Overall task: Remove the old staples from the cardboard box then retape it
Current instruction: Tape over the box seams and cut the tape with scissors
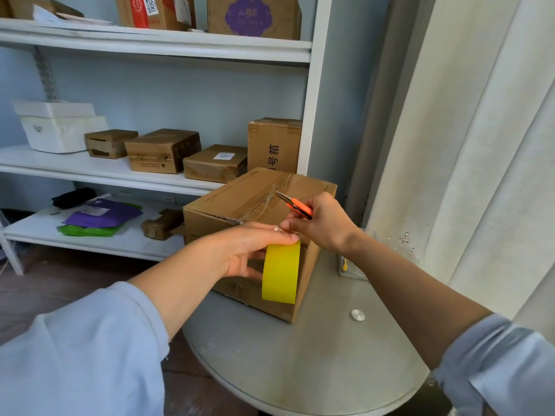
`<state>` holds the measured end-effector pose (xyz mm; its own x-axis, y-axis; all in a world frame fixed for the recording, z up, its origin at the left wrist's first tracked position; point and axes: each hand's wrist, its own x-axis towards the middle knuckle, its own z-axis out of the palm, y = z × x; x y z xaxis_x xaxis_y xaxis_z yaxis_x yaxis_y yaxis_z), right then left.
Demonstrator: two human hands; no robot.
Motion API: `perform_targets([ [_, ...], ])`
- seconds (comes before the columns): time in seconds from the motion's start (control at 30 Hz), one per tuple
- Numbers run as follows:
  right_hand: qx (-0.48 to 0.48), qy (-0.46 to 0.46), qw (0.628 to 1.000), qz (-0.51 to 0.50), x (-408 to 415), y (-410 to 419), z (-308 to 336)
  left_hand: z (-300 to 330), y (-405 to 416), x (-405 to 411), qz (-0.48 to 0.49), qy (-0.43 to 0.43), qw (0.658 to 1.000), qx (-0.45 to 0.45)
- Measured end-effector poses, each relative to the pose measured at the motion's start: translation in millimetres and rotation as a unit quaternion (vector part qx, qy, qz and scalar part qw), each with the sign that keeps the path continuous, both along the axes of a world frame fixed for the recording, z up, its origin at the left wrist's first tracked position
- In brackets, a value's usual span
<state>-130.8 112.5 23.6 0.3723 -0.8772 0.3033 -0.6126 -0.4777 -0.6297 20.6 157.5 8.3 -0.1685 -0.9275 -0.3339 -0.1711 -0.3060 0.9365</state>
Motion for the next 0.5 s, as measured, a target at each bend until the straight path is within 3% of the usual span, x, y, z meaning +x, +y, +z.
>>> perform_targets([
  [0.2, -0.011, 0.046, 0.998, 0.028, 2.6, 11.0, 3.2, -1.9, -0.3, -1.2, 0.019, 0.001, 1.000, 0.013],
  [0.33, -0.021, -0.137, 0.990, -0.011, -7.4, 16.3, 45.5, -40.4, 8.0, 11.3, 0.018, -0.117, 0.992, 0.037],
  [0.43, -0.070, -0.125, 0.989, -0.022, -16.7, 18.2, 83.3, -67.5, 8.9, 18.8, 0.059, -0.075, 0.995, 0.035],
  [0.5, -0.042, -0.096, 0.994, -0.020, -11.4, 19.0, 75.2, -72.5, 5.7, 17.0, 0.092, -0.064, 0.994, 0.017],
])
